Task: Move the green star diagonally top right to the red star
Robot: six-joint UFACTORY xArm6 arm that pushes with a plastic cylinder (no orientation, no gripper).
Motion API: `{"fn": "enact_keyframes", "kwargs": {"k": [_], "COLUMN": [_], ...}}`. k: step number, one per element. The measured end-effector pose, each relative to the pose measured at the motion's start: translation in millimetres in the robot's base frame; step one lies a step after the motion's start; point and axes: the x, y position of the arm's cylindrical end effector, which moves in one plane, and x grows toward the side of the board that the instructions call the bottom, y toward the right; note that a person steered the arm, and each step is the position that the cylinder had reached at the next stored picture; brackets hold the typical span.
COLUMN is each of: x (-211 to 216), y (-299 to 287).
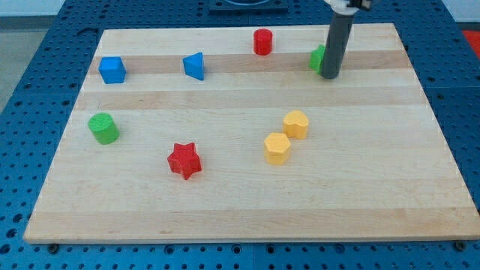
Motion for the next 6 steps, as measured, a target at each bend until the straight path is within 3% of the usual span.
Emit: {"fn": "enact_keyframes", "kwargs": {"k": [1,2,3,6], "x": [16,40,18,-68], "y": [-2,-46,-53,35]}}
